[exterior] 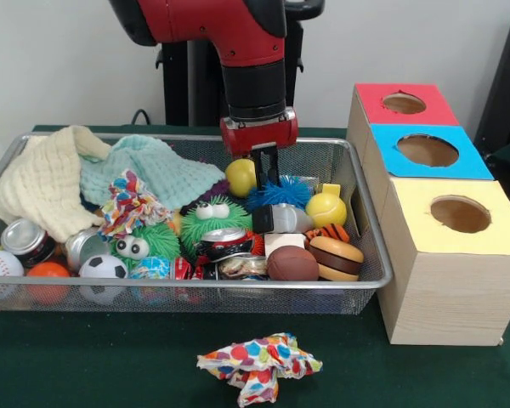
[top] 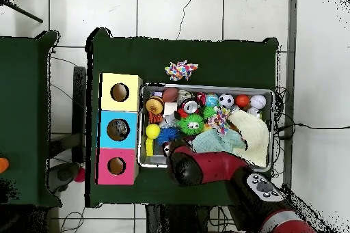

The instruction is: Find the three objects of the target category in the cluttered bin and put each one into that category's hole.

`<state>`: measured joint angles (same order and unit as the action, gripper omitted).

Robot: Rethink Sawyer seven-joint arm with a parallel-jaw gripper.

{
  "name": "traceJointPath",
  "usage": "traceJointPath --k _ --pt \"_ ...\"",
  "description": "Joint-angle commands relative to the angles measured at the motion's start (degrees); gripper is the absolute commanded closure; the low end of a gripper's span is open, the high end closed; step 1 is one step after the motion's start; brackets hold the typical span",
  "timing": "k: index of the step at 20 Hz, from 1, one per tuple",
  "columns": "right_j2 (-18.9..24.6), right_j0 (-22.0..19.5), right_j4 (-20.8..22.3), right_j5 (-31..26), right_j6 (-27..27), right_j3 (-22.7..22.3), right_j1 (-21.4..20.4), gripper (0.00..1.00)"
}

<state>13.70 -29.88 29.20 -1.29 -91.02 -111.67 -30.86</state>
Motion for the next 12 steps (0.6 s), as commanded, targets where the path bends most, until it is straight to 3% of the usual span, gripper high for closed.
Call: traceJointPath --k 1,12 --pt "-0.5 1.3 7.8 -8.4 8.3 12.9 -2.2 1.00" --pt "1.9 1.8 17.1 -16.7 9.8 15.0 -4.2 1.00"
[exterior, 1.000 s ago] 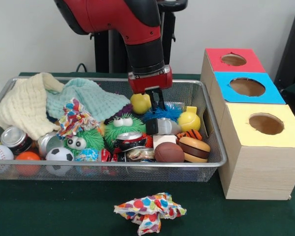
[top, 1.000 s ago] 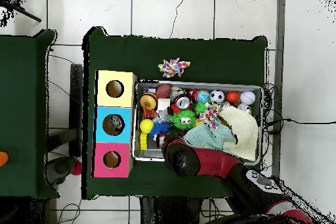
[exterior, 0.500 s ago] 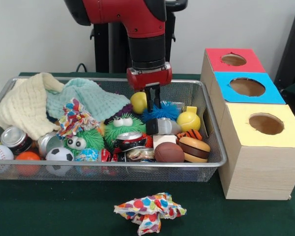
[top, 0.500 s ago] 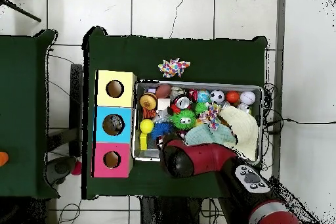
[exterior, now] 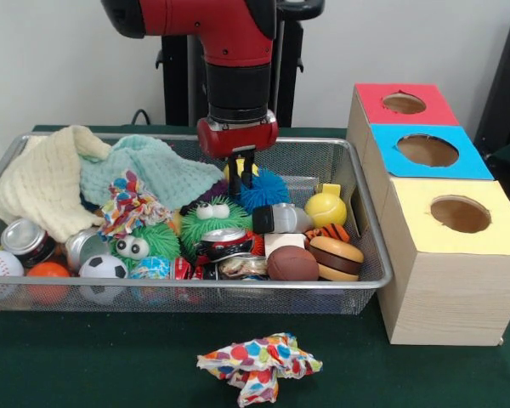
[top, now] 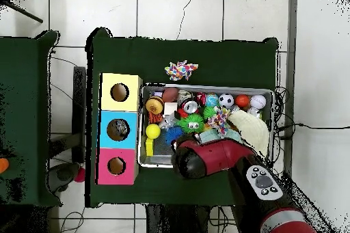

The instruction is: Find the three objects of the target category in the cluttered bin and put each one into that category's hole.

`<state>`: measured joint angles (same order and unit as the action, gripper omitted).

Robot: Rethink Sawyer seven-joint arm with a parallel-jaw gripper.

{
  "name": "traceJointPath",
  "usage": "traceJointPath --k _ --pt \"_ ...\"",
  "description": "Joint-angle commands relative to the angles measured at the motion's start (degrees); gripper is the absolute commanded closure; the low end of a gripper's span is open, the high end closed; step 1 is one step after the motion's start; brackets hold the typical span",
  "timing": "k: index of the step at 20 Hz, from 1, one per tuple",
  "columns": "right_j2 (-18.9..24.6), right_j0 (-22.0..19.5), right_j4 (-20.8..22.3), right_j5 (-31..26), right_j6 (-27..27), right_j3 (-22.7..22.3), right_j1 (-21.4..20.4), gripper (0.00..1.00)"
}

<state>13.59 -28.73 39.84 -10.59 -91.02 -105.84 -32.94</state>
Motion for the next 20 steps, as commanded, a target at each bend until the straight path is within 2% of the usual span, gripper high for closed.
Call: traceJointPath --k 1,4,6,10,16,20 --pt "1.4 1.5 7.9 -8.3 10.5 9.7 -2.5 1.00" --pt "0.9 2.6 10.3 -9.9 10.5 10.3 -3.0 1.00" --pt "2.4 2.1 11.8 -11.7 12.6 10.4 -3.3 1.00" --pt "2.9 1.9 13.3 -11.8 11.0 10.5 -3.8 1.00" --pt "1.0 3.4 15.8 -13.8 9.5 11.7 -4.0 1.00" --pt "-0.7 5.5 19.6 -14.3 10.0 13.6 -4.2 1.00"
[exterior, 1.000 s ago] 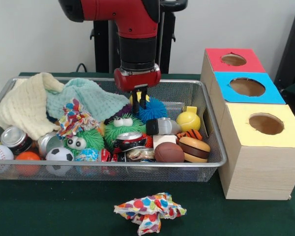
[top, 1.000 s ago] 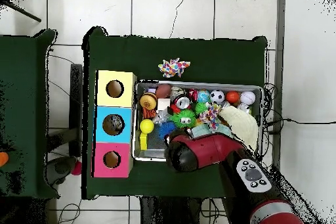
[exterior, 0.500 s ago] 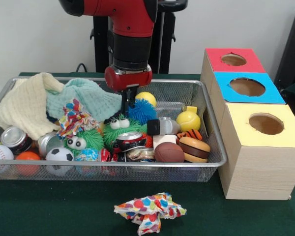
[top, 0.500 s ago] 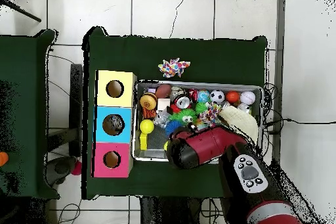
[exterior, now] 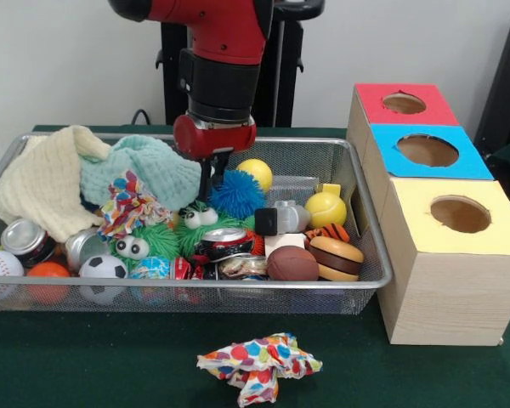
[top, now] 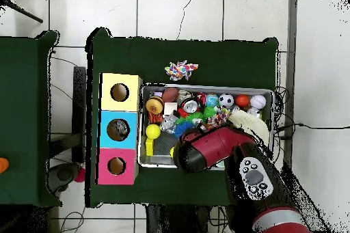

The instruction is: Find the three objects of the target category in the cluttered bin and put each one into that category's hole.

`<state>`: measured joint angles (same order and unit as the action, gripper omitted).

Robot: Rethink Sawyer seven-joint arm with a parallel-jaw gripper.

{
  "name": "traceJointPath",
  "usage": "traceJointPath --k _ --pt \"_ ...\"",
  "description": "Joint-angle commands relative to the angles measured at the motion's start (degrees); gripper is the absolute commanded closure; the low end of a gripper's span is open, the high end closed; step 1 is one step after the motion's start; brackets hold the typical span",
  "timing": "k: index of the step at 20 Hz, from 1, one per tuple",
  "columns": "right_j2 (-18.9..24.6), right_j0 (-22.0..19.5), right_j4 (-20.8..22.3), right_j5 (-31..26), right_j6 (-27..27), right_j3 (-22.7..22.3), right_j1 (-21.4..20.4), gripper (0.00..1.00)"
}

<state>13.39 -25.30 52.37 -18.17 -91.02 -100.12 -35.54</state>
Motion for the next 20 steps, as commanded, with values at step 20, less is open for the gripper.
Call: traceJointPath --k 20 --pt "1.5 3.2 15.0 -12.8 18.1 9.8 -0.9 1.00"
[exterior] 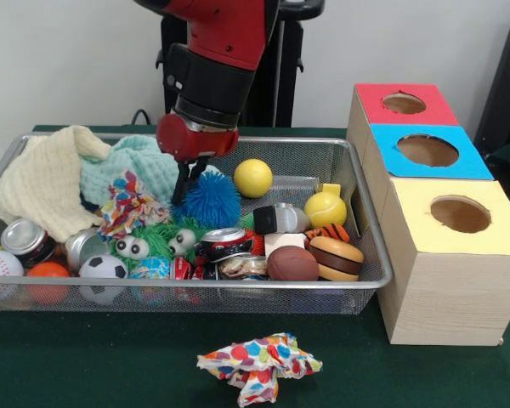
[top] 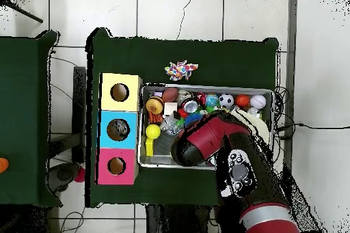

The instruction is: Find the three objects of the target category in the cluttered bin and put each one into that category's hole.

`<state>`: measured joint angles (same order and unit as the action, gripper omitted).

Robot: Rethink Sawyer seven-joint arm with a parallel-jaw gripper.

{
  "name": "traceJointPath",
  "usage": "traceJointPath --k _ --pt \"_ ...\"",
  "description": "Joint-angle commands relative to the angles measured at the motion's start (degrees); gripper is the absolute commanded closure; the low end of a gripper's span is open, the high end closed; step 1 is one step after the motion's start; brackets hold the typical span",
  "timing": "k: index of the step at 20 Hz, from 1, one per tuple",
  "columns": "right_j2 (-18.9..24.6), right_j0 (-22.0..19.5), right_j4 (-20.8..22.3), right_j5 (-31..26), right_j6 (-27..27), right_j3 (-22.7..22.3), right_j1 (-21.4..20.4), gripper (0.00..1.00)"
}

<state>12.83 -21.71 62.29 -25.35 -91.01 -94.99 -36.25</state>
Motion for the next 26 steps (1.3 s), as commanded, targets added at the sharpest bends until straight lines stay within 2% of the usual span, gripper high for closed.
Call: traceJointPath --k 1,17,23,24,26 --pt "2.3 -0.4 5.4 -5.8 18.8 4.8 -0.2 1.00" --pt "3.4 -1.0 5.2 -6.0 20.5 4.4 -0.3 1.00" --pt "3.6 -3.1 1.0 -4.2 12.2 3.7 -1.2 1.00" --pt "3.8 -3.5 0.4 -5.2 12.7 3.7 -1.2 0.00" --pt "3.8 -3.6 0.5 -4.4 11.9 3.5 -1.1 0.00"
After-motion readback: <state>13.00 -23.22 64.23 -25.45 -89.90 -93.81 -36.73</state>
